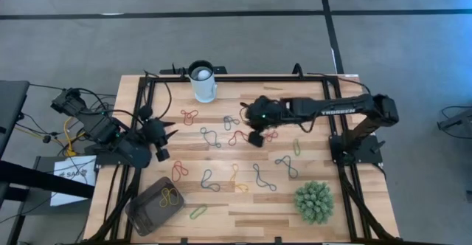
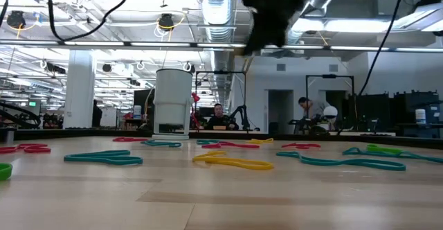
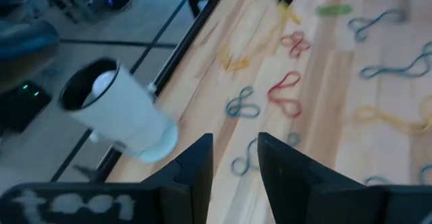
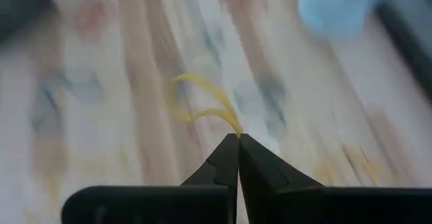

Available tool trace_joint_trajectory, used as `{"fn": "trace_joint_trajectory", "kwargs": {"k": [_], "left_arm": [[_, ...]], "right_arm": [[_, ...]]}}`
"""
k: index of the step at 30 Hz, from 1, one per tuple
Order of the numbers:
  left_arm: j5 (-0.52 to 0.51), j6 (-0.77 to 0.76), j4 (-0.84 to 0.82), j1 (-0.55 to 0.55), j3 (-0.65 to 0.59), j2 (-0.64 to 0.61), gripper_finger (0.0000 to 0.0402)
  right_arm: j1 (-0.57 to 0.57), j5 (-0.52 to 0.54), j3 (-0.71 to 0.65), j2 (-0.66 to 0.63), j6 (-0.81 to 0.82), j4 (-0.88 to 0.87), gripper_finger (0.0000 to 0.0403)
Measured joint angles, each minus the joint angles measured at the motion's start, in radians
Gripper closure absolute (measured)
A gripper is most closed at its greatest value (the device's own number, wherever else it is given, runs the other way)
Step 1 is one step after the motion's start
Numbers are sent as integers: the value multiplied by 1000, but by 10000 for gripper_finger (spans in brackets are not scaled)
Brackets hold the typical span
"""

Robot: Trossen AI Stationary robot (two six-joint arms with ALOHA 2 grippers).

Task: Pick and place items into bin
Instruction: Put the yellow rubber band into the black bin

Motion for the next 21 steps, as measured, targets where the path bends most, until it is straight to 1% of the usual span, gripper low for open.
{"fn": "trace_joint_trajectory", "kwargs": {"k": [2,6,10,13,16,19,21], "left_arm": [[0,32,50,0,0,1,294],[0,66,96,0,0,18,294],[0,68,98,0,0,56,294],[-8,78,110,0,0,92,294],[-8,105,136,0,0,134,294],[-6,126,151,0,0,175,294],[-7,118,151,0,0,200,294]], "right_arm": [[35,43,0,36,-4,164,402],[87,45,1,122,-108,477,402],[102,44,26,218,-138,661,402],[100,46,100,292,-139,710,403],[98,45,194,379,-155,719,403],[99,45,298,463,-210,710,403],[99,44,365,507,-217,691,403]]}}
